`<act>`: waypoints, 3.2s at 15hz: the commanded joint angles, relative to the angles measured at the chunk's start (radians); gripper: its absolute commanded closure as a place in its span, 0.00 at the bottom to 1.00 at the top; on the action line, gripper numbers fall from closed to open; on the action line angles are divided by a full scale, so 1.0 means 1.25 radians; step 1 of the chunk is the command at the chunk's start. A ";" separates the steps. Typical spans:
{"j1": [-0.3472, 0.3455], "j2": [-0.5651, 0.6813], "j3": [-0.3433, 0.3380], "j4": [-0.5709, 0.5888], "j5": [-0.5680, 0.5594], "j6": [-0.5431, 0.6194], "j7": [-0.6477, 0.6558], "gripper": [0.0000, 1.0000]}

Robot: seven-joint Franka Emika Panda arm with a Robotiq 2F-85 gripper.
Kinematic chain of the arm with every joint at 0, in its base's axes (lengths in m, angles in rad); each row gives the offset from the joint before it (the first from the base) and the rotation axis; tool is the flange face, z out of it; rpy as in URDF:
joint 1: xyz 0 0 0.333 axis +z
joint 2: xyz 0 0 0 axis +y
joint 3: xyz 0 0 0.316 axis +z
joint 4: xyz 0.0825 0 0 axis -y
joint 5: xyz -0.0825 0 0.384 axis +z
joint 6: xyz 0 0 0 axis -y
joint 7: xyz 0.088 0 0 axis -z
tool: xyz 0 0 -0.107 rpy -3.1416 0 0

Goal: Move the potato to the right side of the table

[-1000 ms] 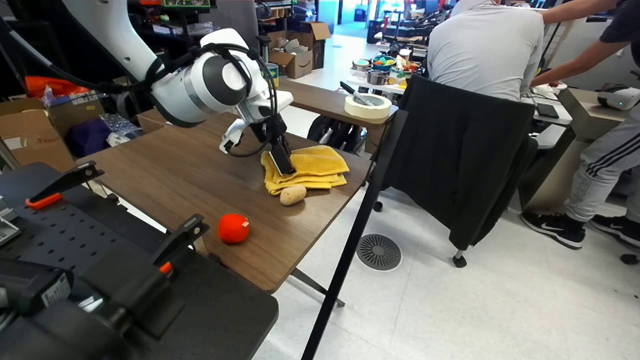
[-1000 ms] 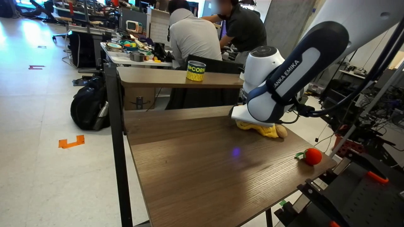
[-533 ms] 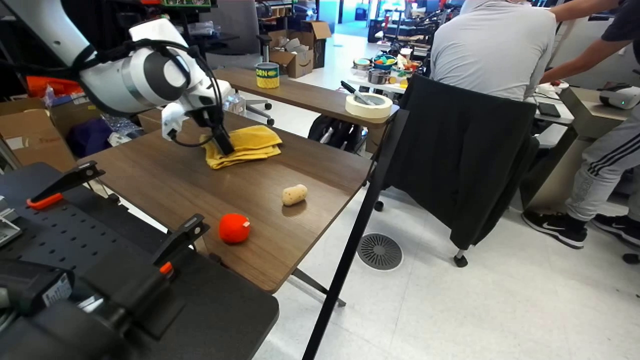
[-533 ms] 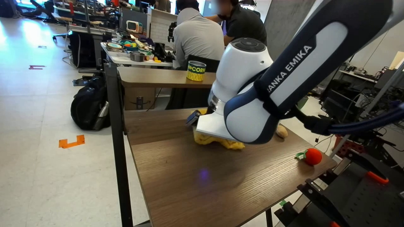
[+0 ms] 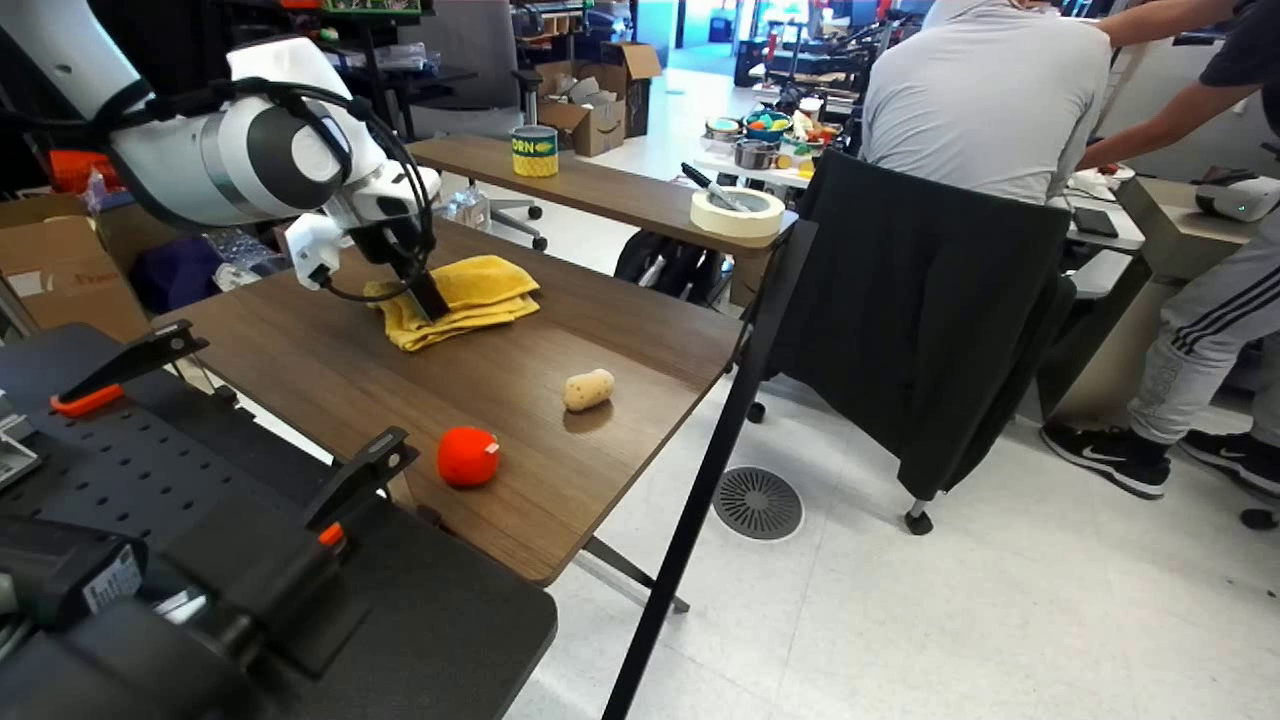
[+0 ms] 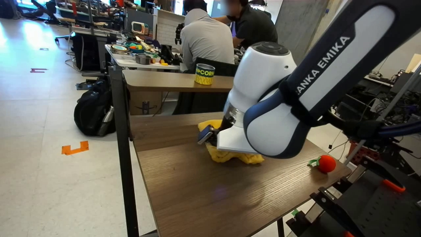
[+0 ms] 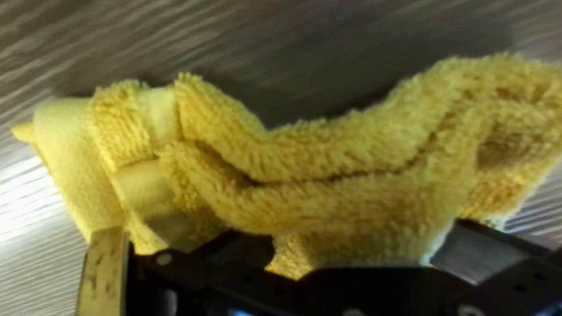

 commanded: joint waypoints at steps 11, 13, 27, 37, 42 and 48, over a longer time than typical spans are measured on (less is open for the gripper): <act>0.034 -0.053 -0.050 -0.161 0.002 0.038 -0.084 0.00; 0.065 -0.092 -0.009 -0.199 0.014 0.088 -0.112 0.00; -0.113 -0.015 0.194 -0.101 0.162 0.199 -0.361 0.00; -0.238 0.142 0.084 0.221 0.242 0.049 -0.273 0.00; -0.286 0.187 0.129 0.370 0.223 -0.006 -0.255 0.00; -0.285 0.139 0.291 0.340 0.199 0.039 -0.344 0.00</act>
